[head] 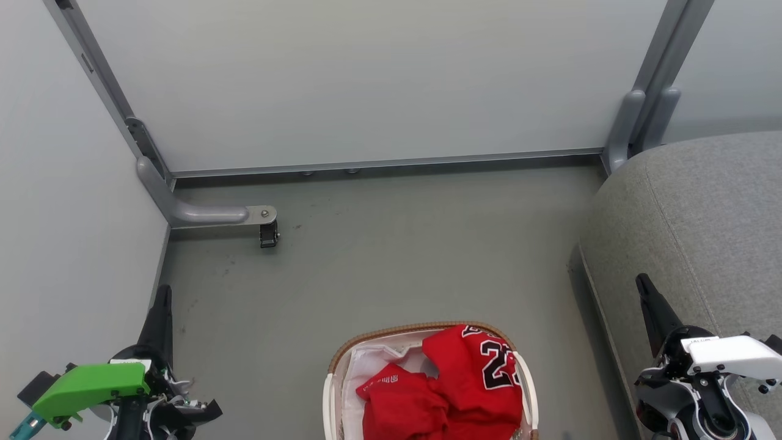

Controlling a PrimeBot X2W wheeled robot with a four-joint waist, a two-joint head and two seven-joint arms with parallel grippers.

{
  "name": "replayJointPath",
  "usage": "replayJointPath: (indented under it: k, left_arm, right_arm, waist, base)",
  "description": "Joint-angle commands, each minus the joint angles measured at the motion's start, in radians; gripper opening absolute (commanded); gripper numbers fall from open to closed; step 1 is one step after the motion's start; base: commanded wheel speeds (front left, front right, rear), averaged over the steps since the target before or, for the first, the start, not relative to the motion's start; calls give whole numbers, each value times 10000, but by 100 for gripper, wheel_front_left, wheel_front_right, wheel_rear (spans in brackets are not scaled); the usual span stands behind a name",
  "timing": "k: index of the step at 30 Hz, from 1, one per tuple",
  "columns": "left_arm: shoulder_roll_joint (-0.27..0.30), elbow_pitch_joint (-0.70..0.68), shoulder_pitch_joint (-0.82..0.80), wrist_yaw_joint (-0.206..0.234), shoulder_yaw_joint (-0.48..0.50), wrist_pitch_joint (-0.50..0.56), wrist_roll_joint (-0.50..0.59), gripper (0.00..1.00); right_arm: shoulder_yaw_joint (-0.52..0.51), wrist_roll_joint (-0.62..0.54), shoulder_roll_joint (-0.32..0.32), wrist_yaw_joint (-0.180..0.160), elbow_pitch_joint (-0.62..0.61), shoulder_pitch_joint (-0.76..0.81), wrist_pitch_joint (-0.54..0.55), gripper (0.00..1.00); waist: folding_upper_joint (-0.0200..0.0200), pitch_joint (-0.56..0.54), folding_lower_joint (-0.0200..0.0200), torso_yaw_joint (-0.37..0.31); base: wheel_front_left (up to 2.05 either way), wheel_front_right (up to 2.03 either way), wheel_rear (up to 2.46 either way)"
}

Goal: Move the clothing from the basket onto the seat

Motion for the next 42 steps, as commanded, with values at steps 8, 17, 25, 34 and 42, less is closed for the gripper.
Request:
replayJointPath:
  k: [8,17,25,34,42]
  left_arm:
    - [-70,306,194,13,-29,-25,16,100]
    - [75,577,70,9,-245,-496,796,100]
    - [78,657,-58,5,-296,-858,2635,100]
    - [147,651,-236,0,-566,-1235,4764,100]
    - [141,855,-239,-3,-724,-1565,6439,100]
  right_arm:
    - [15,-23,88,-2,234,180,-24,100]
    - [303,-887,-216,-1,268,109,-505,100]
    - [254,-2631,-318,-1,341,-64,-865,100]
    - [352,-4576,-356,0,207,-264,-1237,100]
    - [668,-6092,-451,0,294,-320,-1570,100]
  waist:
    - [0,7,0,0]
    - [0,35,0,11]
    - [0,86,0,26]
    - [0,199,0,42]
    - [0,252,0,23]
  base:
    - [0,0,0]
    - [0,0,0]
    - [0,0,0]
    - [0,0,0]
    - [0,0,0]
